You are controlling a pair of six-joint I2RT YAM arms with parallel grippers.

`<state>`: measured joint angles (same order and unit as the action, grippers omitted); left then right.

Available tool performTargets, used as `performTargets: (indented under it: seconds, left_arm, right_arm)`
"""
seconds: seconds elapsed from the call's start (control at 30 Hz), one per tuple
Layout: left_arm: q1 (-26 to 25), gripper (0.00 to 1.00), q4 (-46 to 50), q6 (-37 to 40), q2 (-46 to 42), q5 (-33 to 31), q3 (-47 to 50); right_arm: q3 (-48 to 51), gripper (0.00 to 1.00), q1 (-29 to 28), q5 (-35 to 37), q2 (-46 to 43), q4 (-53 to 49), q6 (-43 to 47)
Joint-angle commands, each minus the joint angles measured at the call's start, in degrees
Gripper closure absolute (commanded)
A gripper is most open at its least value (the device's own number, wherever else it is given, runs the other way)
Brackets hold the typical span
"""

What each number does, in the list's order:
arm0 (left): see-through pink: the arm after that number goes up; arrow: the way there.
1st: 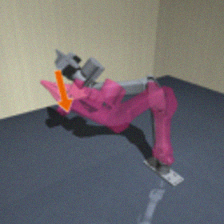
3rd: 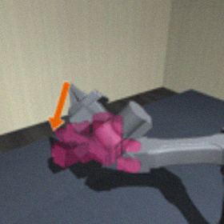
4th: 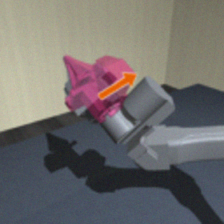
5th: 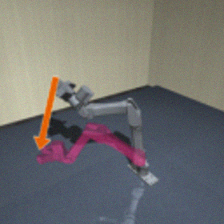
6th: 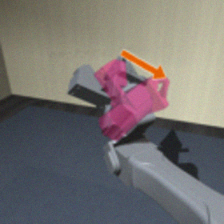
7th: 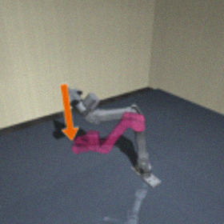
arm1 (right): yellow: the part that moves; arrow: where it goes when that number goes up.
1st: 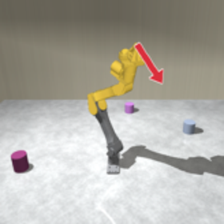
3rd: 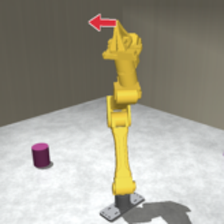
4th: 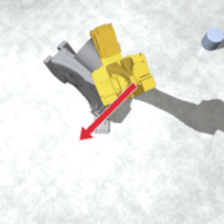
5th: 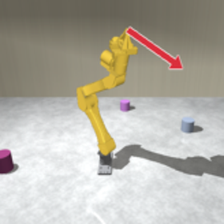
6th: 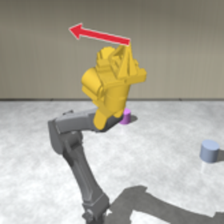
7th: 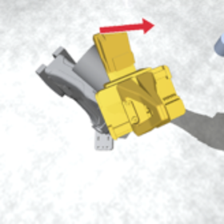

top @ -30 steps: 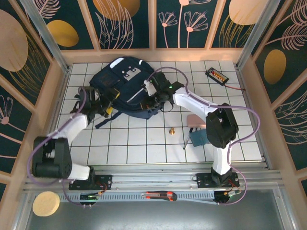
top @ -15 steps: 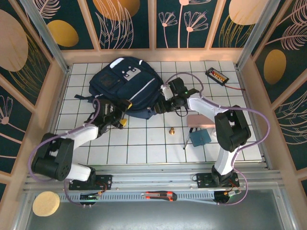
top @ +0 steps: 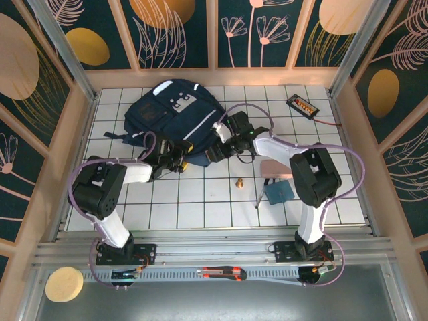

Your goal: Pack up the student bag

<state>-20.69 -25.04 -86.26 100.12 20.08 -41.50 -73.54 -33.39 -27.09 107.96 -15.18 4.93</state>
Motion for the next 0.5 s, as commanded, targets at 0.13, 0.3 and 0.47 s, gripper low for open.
performTargets:
  seconds: [0.13, 0.3, 0.47]
  left_arm:
    - [-0.1, 0.51, -2.7, -0.5, 3.1, 1.4, -1.8]
    - [-0.1, 0.65, -2.1, -0.3, 3.5, 1.6, -2.8]
    - [0.4, 0.86, -1.1, 0.1, 3.1, 1.5, -3.4]
  right_arm:
    - [-5.4, 0.39, -2.2, -0.5, 5.6, 0.0, 3.2]
    - [-5.3, 0.4, -3.3, -1.4, 7.2, 0.7, 2.5]
    - [-4.1, 0.48, -3.1, -1.4, 7.4, 0.7, 2.9]
